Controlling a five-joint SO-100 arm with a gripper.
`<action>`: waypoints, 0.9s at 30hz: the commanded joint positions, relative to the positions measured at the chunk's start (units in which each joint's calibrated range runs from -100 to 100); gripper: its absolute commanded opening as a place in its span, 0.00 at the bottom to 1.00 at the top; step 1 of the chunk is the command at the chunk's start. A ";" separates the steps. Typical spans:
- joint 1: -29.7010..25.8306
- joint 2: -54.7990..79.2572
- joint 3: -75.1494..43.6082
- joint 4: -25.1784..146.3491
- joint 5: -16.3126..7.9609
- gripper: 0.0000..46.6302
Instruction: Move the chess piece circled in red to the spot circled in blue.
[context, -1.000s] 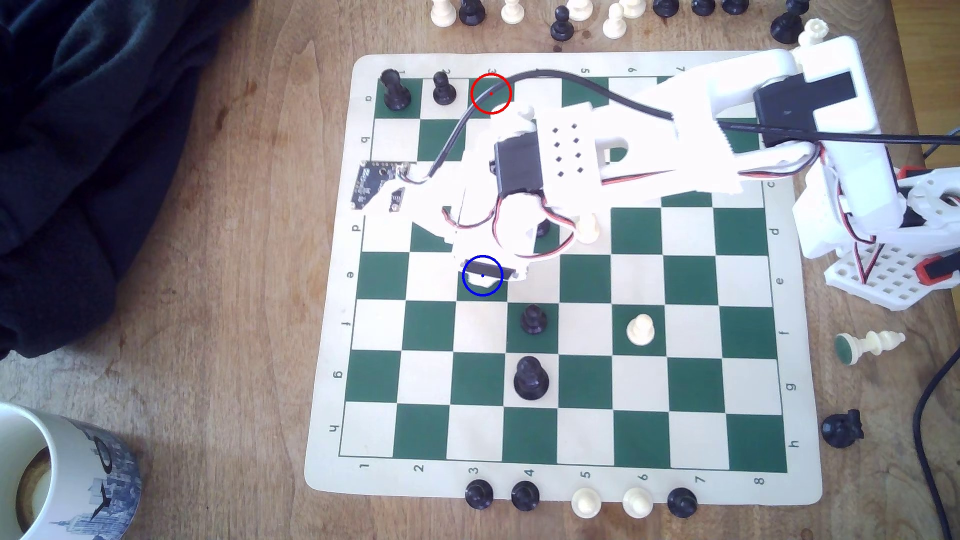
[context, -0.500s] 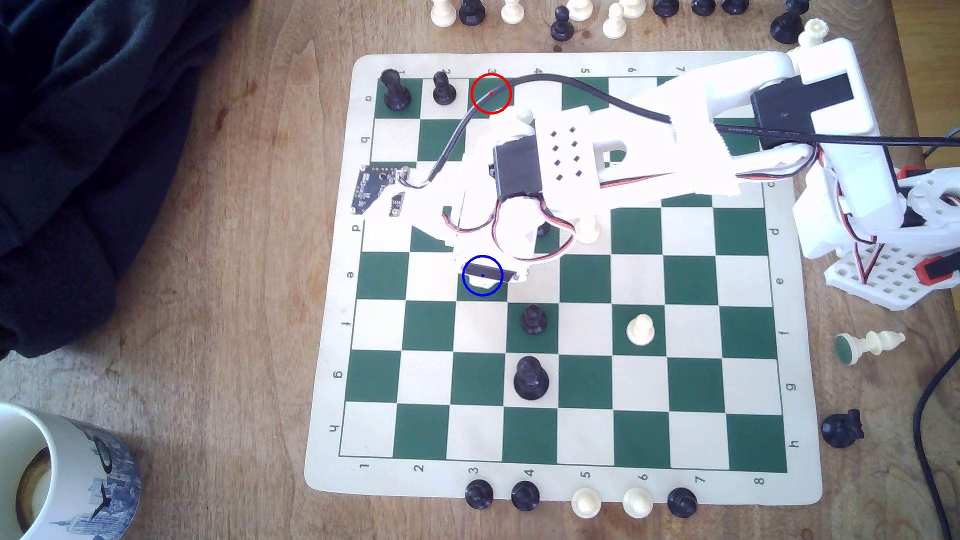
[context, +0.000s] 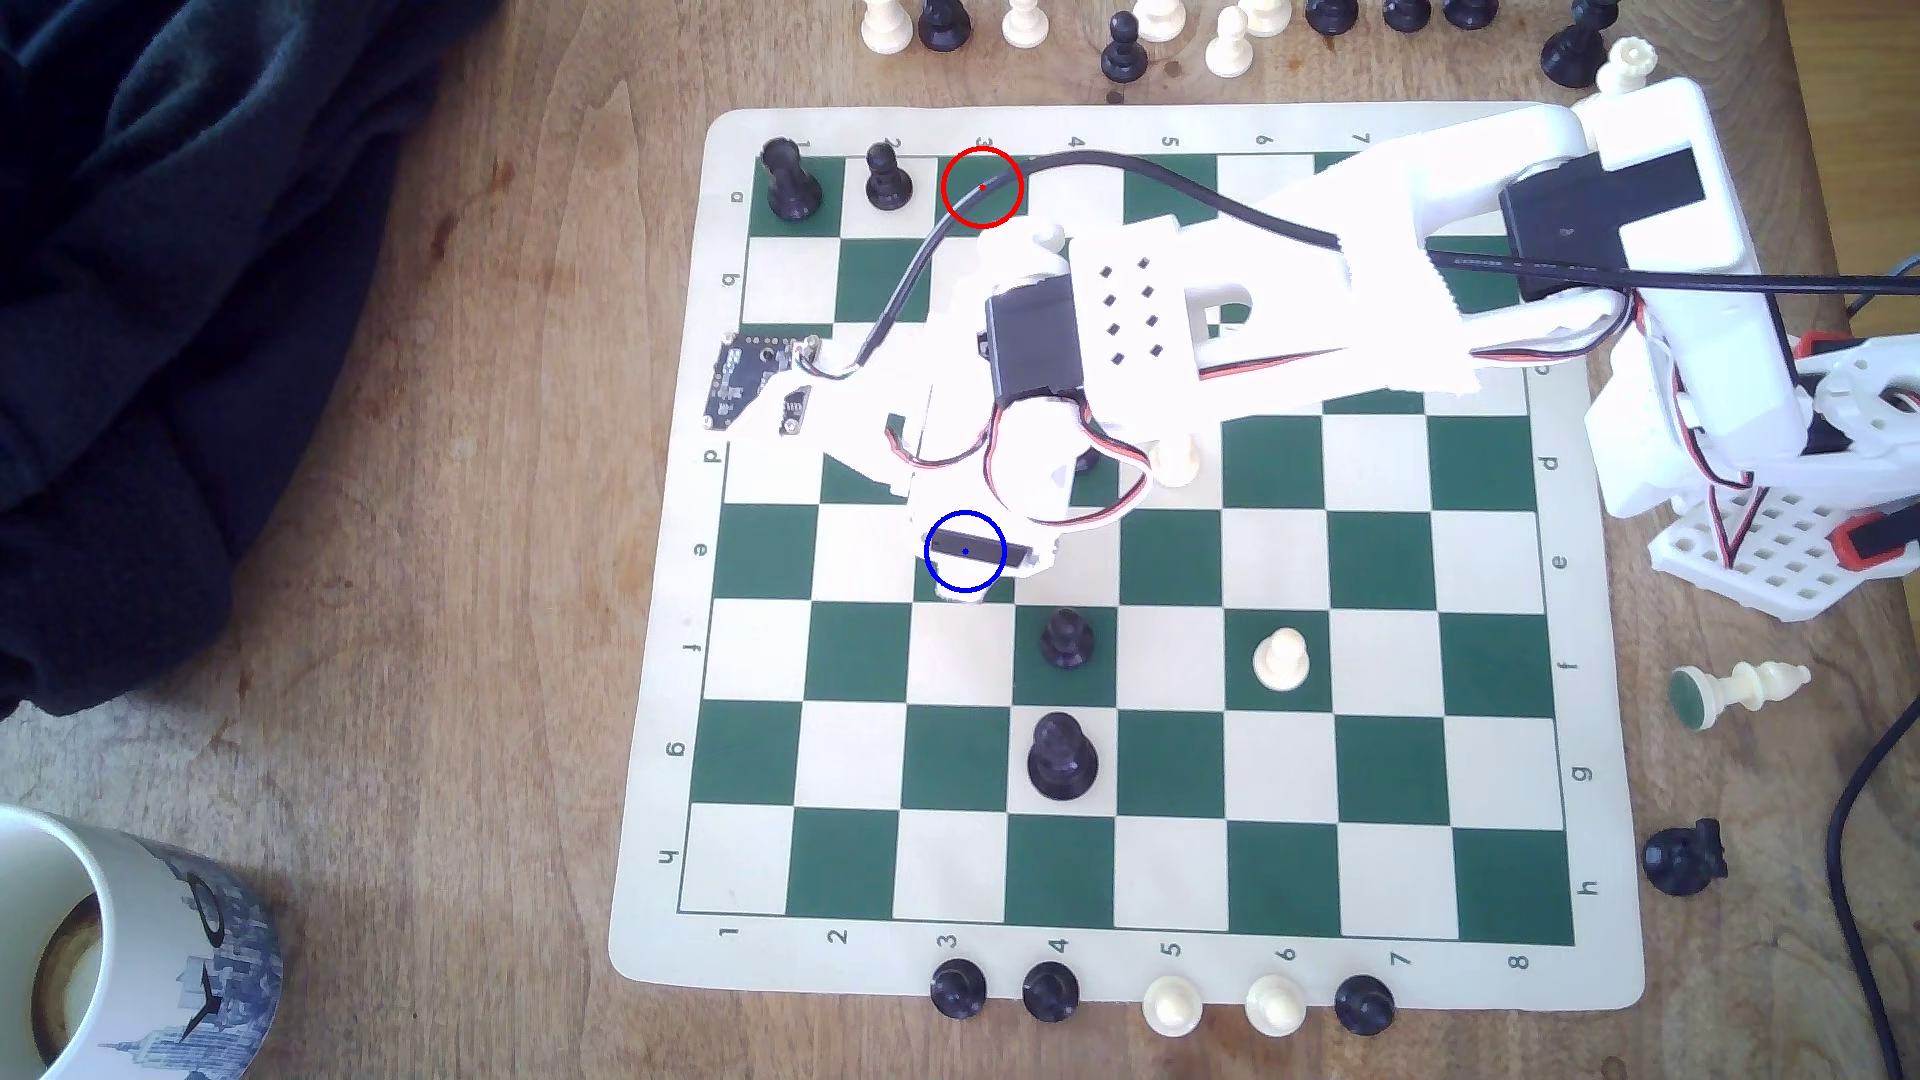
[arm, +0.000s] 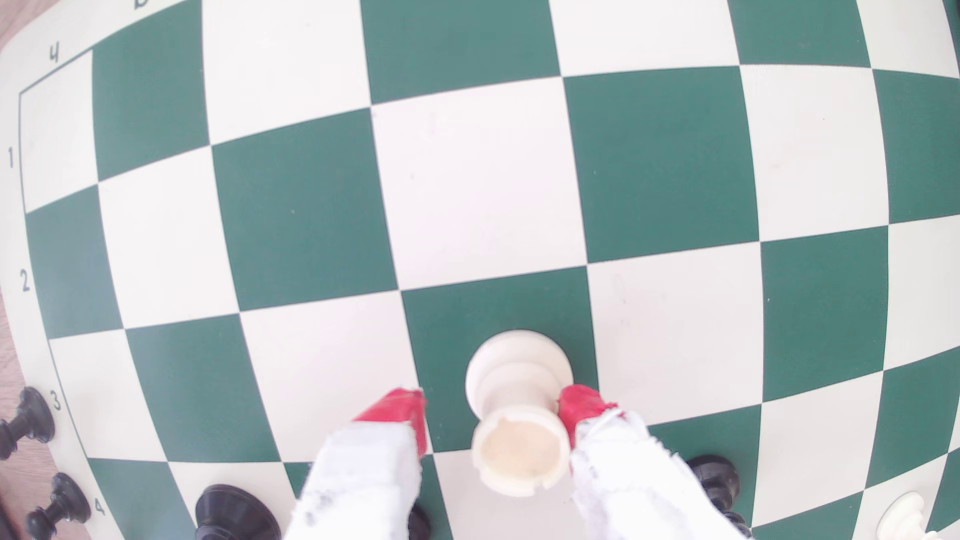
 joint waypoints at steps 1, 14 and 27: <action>1.30 -5.45 -2.79 0.43 -0.24 0.37; 1.61 -22.17 1.47 12.22 -0.20 0.47; -2.06 -59.87 47.98 -7.27 0.00 0.35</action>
